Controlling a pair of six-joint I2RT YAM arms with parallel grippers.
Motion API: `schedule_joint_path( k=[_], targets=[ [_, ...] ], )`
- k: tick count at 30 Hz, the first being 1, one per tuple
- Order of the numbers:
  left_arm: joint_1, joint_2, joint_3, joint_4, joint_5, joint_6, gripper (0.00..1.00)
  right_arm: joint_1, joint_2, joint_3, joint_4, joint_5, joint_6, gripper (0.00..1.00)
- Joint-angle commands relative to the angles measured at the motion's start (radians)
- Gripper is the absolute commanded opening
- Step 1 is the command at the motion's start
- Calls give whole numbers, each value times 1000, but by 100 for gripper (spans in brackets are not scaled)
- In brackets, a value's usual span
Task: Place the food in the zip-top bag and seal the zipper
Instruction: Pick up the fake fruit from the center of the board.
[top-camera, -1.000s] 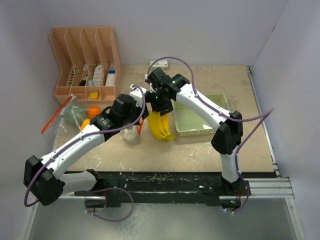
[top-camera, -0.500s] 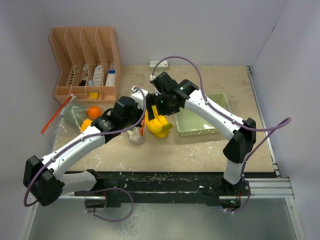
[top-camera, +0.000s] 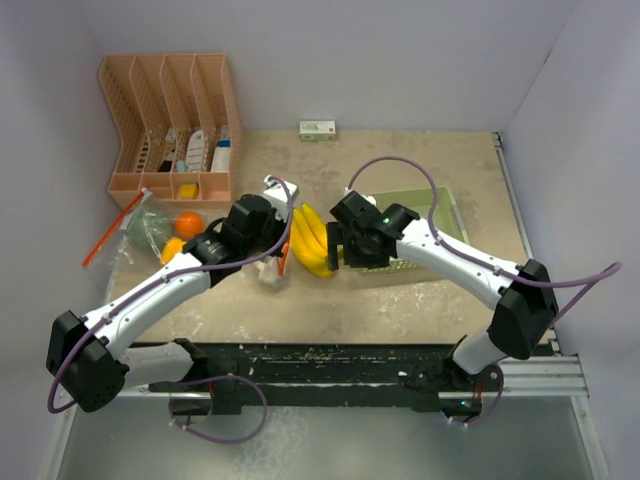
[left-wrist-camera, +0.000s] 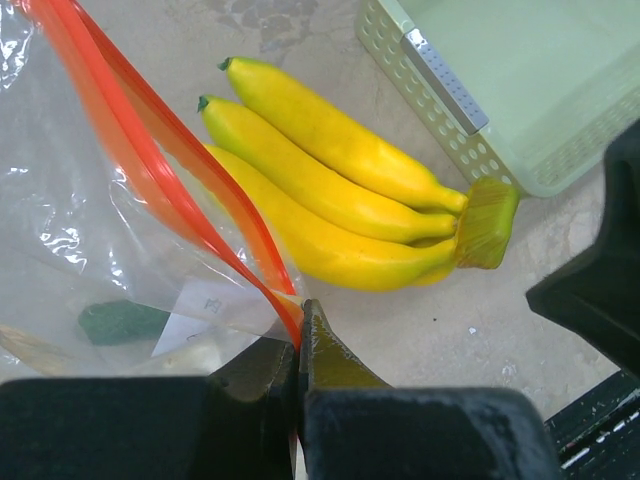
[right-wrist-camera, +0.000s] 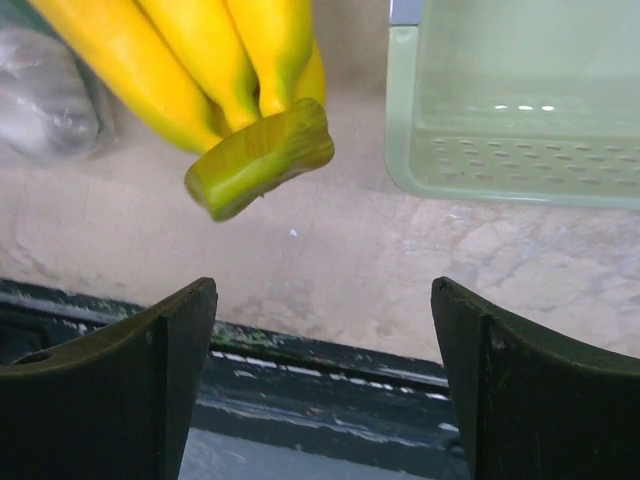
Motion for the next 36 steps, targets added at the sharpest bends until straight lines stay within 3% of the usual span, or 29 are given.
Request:
schedule_joint_path(
  k=[1, 12, 24, 36],
  targets=[
    [-5, -9, -14, 31, 45, -12, 0, 17, -71, -102, 223, 86, 265, 89],
    [-5, -10, -28, 55, 83, -23, 0, 56, -30, -94, 350, 198, 377, 90],
    [-5, -15, -43, 51, 75, -45, 0, 117, 62, -124, 305, 268, 528, 86],
    [-5, -49, -48, 38, 52, -50, 0, 117, 158, -47, 221, 454, 537, 76]
  ],
)
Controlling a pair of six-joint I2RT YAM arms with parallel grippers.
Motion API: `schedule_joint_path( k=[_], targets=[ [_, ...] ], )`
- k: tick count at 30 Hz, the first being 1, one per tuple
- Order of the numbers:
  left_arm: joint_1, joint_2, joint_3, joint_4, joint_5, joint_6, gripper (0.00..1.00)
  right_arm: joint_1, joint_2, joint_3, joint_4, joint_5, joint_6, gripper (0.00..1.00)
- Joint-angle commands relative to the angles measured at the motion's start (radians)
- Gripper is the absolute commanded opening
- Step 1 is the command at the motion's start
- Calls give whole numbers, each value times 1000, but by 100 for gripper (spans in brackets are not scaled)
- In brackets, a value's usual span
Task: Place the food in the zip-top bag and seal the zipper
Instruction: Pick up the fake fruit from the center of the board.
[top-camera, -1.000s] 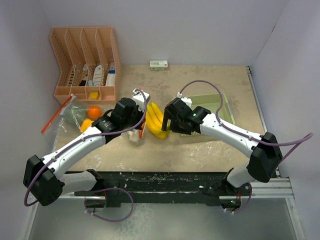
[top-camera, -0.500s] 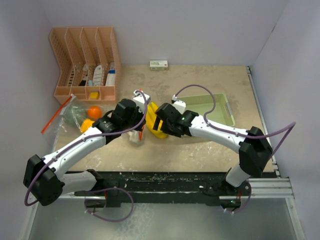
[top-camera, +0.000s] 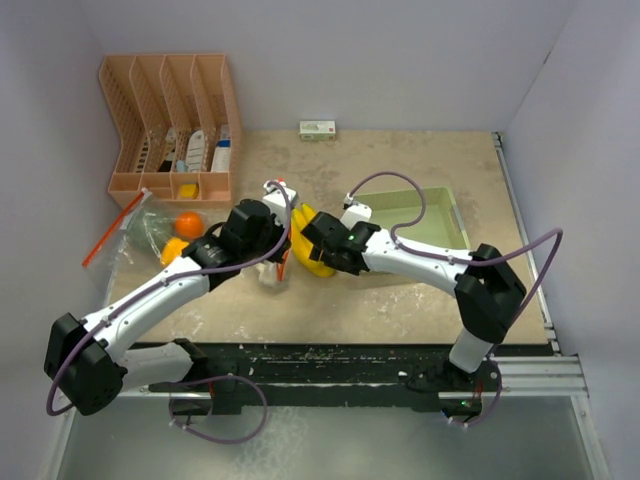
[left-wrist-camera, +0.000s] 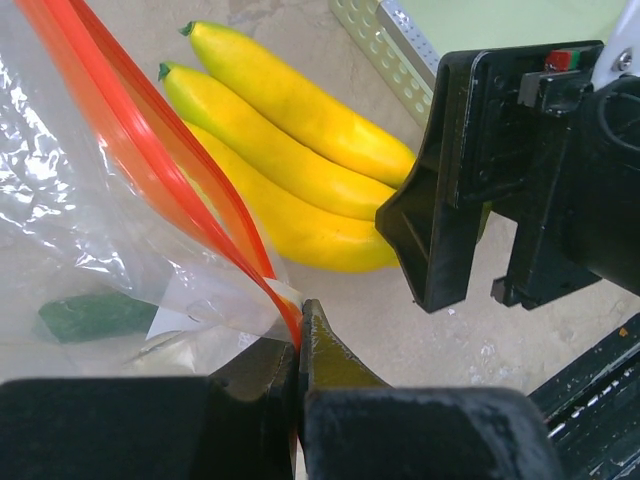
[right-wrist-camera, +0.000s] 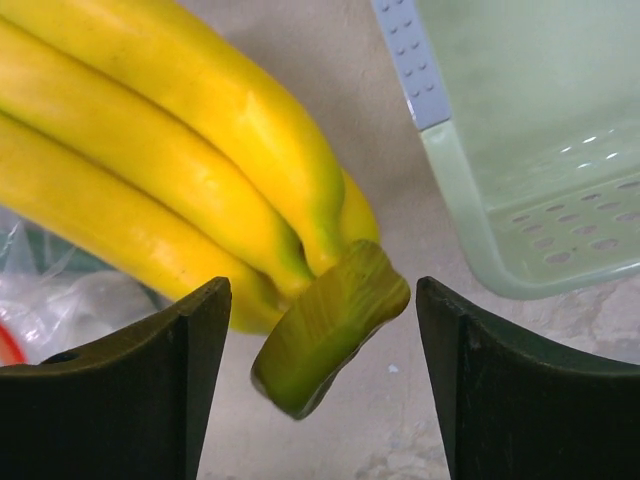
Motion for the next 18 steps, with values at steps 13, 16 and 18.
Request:
schedule_joint_path(
  k=[13, 16, 18],
  targets=[
    [-4, -43, 2, 13, -22, -12, 0, 3, -22, 104, -178, 291, 11, 0],
    [-5, -54, 16, -2, -11, -11, 0, 3, -63, 143, -236, 434, -41, 0],
    [-5, -65, 27, -20, 5, -6, 0, 4, -93, 170, -271, 535, -90, 0]
  ],
)
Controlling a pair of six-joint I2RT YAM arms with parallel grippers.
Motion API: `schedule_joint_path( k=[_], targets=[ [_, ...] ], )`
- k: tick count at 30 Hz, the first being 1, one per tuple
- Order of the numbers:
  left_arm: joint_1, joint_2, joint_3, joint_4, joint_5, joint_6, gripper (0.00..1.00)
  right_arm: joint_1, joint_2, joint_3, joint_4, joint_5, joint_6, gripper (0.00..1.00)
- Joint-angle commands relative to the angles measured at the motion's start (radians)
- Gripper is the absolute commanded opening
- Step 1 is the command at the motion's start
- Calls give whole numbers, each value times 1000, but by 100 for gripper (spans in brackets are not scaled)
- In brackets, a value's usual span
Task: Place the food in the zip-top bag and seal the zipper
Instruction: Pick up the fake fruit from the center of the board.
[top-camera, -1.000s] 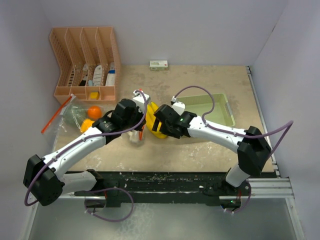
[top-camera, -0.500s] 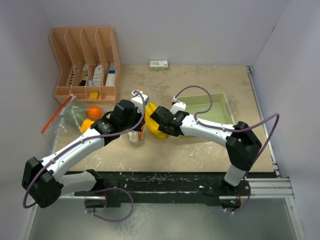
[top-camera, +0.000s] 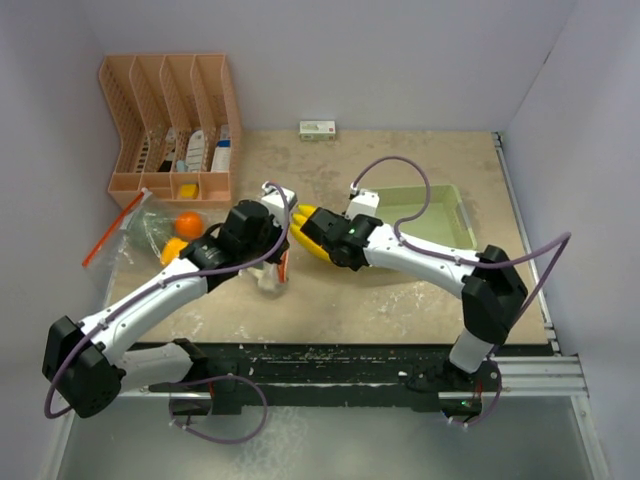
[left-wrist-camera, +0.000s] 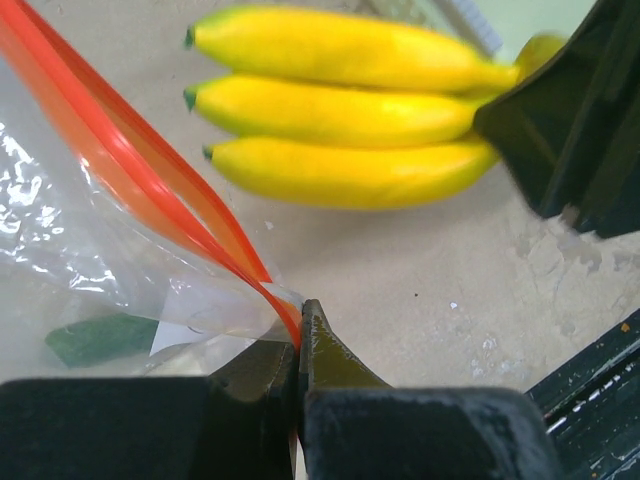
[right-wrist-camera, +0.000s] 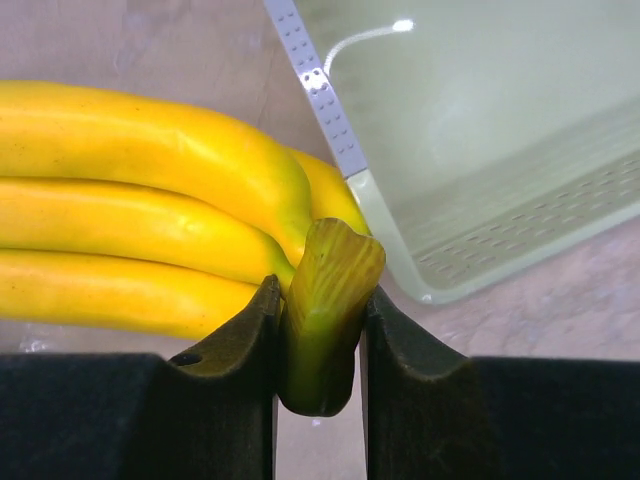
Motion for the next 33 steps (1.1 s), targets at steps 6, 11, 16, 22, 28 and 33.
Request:
schedule_joint_path(
  k=[6, 11, 16, 22, 28, 33],
  targets=[
    [-4, -93, 61, -77, 26, 17, 0, 6, -233, 77, -4, 437, -335, 0],
    [-3, -116, 99, -145, 50, 44, 0, 7, -334, 53, 100, 413, -515, 0],
    [-4, -92, 95, -167, 40, 99, 0, 26, -404, 36, 100, 371, -608, 0],
    [-3, -16, 212, -306, -60, 170, 0, 88, -511, -50, 140, 420, -720, 0],
    [-3, 11, 316, -376, -69, 213, 0, 136, -648, -256, 546, 438, -961, 0],
    [-3, 16, 350, -442, -58, 256, 0, 137, -697, -431, 1084, 394, -1268, 0]
  ],
)
